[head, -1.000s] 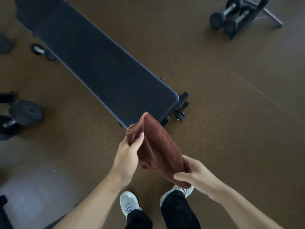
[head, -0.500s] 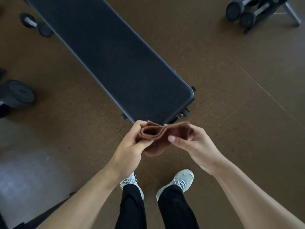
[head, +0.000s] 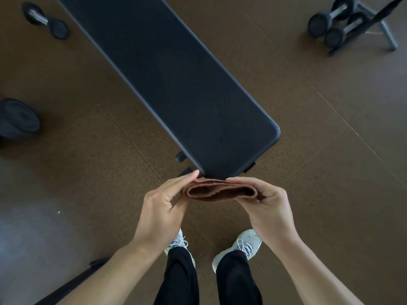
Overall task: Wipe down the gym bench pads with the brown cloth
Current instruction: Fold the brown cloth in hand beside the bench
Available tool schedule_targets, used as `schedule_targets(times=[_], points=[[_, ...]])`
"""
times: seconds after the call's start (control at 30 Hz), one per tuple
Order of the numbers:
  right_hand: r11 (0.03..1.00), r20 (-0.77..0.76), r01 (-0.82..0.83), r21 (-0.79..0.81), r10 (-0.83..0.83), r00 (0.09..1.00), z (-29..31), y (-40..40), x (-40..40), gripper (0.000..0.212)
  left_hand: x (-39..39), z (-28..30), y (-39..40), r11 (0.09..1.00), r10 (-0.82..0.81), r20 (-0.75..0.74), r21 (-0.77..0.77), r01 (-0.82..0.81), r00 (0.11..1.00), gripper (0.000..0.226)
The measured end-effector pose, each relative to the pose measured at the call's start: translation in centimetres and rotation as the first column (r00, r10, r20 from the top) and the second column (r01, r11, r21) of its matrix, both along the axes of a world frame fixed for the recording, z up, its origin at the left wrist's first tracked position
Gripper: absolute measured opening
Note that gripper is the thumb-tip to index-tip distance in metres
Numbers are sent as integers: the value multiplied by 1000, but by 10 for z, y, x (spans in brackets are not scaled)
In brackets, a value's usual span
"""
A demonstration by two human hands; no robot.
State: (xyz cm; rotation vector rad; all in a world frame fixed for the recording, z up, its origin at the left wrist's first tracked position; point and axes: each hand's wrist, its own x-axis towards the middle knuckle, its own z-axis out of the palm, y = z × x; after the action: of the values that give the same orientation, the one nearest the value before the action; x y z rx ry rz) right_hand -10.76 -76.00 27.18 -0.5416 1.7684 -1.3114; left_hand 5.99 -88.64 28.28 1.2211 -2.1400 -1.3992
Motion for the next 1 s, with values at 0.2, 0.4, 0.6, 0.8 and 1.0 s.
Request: schedule_targets(times=[0.2, 0.4, 0.6, 0.8, 1.0], points=[[999, 100, 21, 30, -24, 995, 10, -8, 20, 19, 13, -4, -2, 964, 10, -15, -265, -14, 1000, 50], [981, -29, -36, 188, 42, 999, 8, 3, 41, 35, 38, 6, 0, 981, -194, -6, 15, 194, 981, 29], [856, -340, -397, 332, 501, 796, -5, 13, 48, 74, 53, 15, -1, 919, -260, -32, 297, 258, 965, 15], [734, -129, -547, 402, 637, 760, -5, 6, 41, 40, 59, 23, -1, 853, -215, -144, 454, 258, 966, 34], [867, 40, -358, 346, 367, 929, 17, 3, 19, 31, 37, 29, -4, 943, -44, -78, 327, 68, 996, 18]])
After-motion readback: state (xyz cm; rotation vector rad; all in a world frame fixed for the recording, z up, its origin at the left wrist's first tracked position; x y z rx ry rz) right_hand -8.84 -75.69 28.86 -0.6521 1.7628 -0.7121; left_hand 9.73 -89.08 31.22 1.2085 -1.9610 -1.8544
